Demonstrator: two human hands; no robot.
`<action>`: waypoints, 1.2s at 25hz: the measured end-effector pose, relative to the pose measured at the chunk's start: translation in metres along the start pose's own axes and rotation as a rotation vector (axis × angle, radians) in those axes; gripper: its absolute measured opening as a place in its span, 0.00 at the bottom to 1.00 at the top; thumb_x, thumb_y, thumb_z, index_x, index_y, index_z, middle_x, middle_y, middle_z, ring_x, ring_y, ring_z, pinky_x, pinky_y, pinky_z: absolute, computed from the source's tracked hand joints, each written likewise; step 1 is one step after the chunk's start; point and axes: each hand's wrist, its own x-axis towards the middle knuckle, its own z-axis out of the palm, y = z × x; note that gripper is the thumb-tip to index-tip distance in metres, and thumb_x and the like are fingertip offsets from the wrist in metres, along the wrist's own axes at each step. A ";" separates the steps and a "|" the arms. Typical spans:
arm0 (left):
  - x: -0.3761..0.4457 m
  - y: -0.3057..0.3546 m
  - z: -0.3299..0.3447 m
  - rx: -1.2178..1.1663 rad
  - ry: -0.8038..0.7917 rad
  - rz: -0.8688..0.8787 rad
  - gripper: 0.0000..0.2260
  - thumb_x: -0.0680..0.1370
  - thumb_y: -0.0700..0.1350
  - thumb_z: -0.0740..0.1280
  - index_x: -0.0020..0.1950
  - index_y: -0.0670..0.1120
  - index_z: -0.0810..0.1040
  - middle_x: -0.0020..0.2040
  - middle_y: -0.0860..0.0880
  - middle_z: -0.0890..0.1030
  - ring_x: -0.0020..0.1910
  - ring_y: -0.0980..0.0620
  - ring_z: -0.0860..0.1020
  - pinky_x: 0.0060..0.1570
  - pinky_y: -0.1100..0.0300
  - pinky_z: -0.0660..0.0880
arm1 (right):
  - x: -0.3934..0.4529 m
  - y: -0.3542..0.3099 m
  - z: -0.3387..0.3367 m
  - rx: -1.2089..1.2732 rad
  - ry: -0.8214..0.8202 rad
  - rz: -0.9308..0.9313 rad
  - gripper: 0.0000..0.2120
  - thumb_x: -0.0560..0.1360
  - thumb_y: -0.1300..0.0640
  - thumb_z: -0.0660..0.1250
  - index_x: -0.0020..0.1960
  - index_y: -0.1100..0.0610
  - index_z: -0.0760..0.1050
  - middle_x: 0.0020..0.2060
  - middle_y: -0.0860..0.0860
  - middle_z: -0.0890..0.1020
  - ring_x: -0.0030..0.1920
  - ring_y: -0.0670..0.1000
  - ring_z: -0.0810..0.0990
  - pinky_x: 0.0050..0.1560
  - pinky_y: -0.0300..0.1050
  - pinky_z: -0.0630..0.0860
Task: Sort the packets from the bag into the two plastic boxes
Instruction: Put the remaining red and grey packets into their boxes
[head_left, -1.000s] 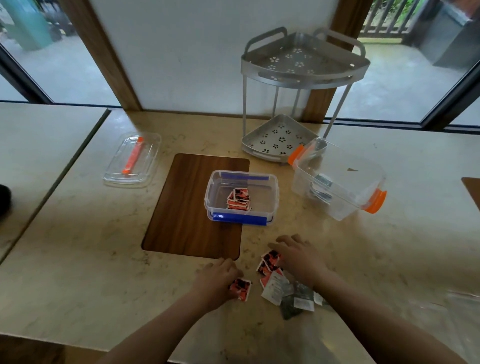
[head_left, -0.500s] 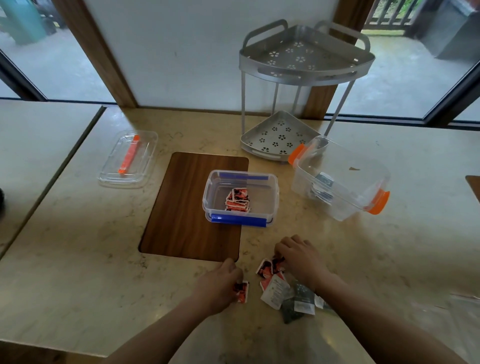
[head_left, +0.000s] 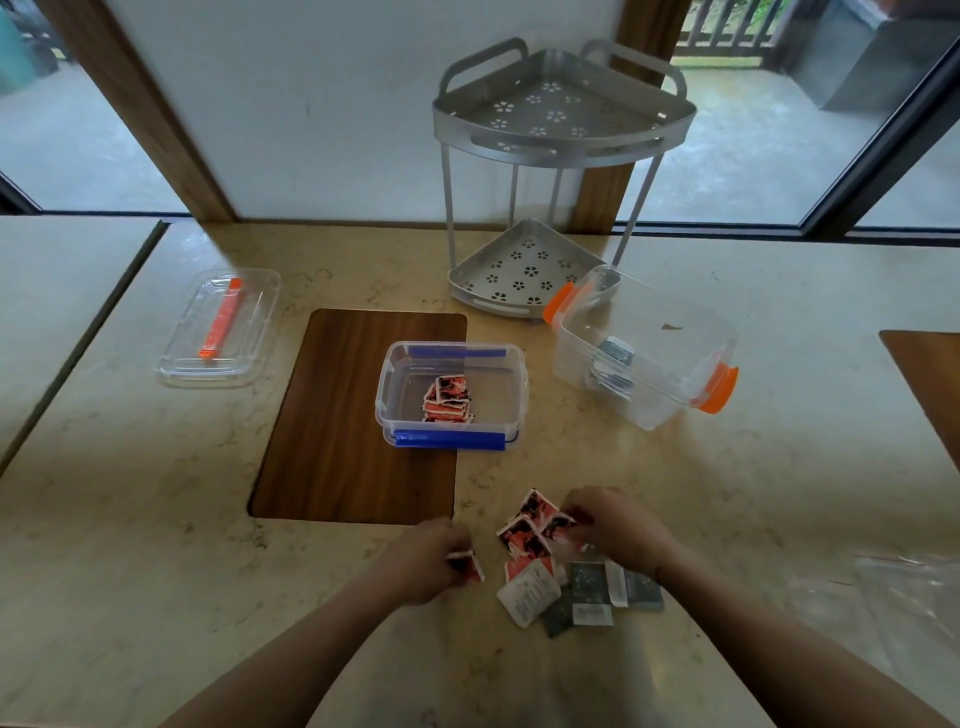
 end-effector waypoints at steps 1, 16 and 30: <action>0.003 0.005 -0.006 -0.096 -0.011 -0.005 0.12 0.75 0.47 0.71 0.58 0.51 0.79 0.56 0.52 0.79 0.55 0.55 0.76 0.57 0.56 0.76 | 0.001 0.002 -0.003 0.027 0.018 0.026 0.06 0.74 0.47 0.68 0.49 0.47 0.77 0.44 0.44 0.80 0.44 0.44 0.78 0.46 0.40 0.77; 0.056 0.053 -0.005 0.525 -0.008 0.378 0.16 0.78 0.46 0.66 0.66 0.54 0.74 0.57 0.46 0.80 0.54 0.46 0.77 0.51 0.52 0.75 | 0.044 -0.012 0.002 0.084 -0.103 0.109 0.26 0.75 0.50 0.68 0.71 0.43 0.67 0.61 0.51 0.79 0.55 0.51 0.80 0.52 0.45 0.77; 0.020 0.028 0.010 0.120 0.192 0.160 0.06 0.77 0.54 0.65 0.51 0.54 0.74 0.54 0.54 0.78 0.51 0.54 0.75 0.51 0.56 0.76 | 0.032 -0.016 0.005 -0.033 -0.022 0.021 0.07 0.75 0.51 0.65 0.51 0.49 0.70 0.45 0.47 0.78 0.45 0.49 0.76 0.43 0.46 0.76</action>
